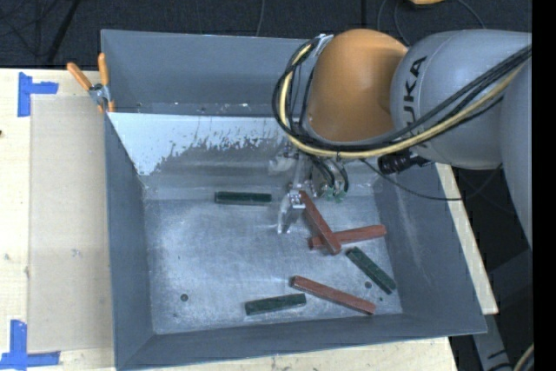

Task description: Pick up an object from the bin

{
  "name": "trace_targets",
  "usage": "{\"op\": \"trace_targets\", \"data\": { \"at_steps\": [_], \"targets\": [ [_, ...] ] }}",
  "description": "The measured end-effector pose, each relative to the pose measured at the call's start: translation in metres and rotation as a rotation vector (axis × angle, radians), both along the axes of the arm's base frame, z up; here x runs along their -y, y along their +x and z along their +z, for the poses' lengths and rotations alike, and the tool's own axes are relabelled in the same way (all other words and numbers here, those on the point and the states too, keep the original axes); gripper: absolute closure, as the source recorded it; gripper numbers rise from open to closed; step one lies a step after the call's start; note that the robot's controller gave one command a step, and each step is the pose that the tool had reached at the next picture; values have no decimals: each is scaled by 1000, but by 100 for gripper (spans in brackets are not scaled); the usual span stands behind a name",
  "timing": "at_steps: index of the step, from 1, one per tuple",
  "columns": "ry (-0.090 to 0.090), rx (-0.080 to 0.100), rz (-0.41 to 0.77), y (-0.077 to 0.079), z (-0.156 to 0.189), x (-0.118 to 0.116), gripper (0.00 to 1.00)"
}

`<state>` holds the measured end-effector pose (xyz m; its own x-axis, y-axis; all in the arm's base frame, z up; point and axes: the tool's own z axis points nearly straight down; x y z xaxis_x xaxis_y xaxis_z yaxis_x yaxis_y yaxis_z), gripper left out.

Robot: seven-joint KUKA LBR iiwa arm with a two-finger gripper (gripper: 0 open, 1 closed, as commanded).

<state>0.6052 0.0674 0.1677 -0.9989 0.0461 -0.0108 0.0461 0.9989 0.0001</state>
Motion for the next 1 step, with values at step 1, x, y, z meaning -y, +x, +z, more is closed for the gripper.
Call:
{"op": "trace_targets", "data": {
  "at_steps": [1],
  "targets": [
    [1, -8, 14, 10, -71, -7, 0]
  ]
}}
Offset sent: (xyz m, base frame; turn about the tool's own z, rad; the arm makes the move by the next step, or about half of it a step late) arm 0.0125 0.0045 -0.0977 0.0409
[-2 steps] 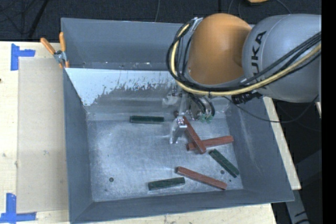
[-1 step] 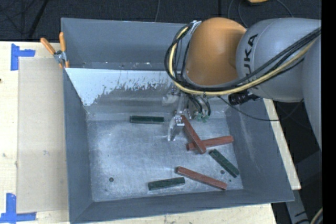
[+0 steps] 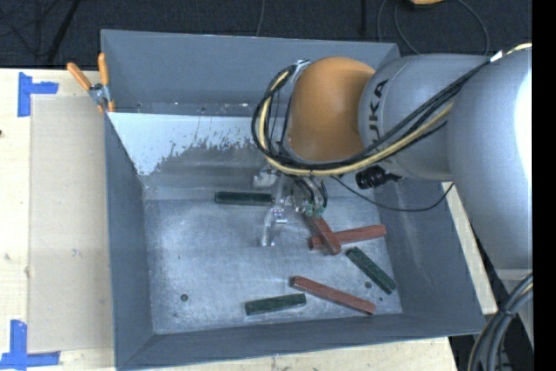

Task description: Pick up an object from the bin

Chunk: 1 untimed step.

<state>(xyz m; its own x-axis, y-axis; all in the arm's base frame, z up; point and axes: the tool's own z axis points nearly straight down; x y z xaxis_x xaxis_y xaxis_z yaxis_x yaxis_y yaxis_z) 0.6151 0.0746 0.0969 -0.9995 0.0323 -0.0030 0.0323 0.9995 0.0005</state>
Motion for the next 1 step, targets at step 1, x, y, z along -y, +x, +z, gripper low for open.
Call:
{"op": "trace_targets", "data": {
  "at_steps": [1],
  "targets": [
    [4, 9, -57, 7, -20, 2, 100]
  ]
}}
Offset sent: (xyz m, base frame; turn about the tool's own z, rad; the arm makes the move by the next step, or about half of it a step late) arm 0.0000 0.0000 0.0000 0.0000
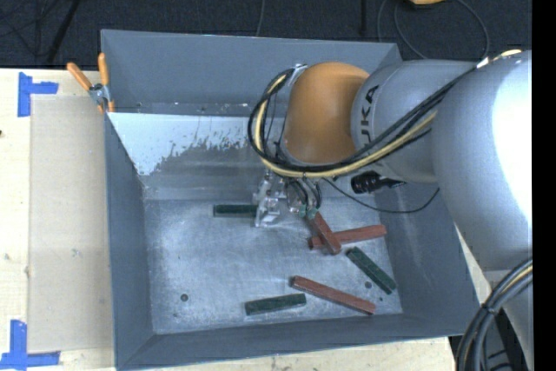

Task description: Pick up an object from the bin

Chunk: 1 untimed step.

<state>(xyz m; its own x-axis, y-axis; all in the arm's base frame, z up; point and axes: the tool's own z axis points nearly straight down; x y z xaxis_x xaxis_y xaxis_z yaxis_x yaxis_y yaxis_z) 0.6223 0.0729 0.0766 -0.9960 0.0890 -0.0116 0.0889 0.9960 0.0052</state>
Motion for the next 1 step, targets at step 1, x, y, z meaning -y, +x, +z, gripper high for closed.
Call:
{"op": "trace_targets", "data": {
  "at_steps": [1],
  "targets": [
    [0, 0, 0, 0, 0, 0, 100]
  ]
}}
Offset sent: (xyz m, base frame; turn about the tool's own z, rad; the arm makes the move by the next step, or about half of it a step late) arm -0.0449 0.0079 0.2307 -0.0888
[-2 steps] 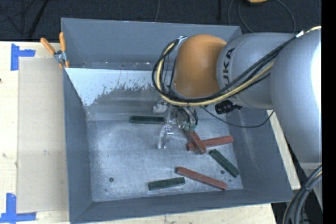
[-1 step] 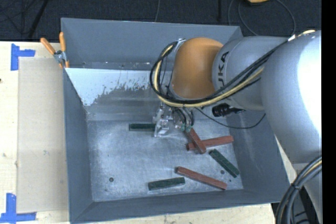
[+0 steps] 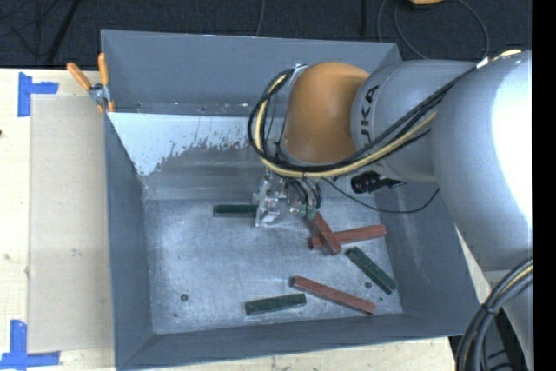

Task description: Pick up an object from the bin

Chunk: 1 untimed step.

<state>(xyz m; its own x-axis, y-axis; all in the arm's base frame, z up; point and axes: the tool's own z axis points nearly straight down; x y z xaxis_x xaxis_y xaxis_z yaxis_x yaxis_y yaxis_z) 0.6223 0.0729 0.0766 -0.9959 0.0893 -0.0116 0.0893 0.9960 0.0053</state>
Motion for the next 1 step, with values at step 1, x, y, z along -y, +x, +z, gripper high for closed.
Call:
{"op": "trace_targets", "data": {
  "at_steps": [1],
  "targets": [
    [-5, -14, 75, -40, 200, -6, 100]
  ]
}}
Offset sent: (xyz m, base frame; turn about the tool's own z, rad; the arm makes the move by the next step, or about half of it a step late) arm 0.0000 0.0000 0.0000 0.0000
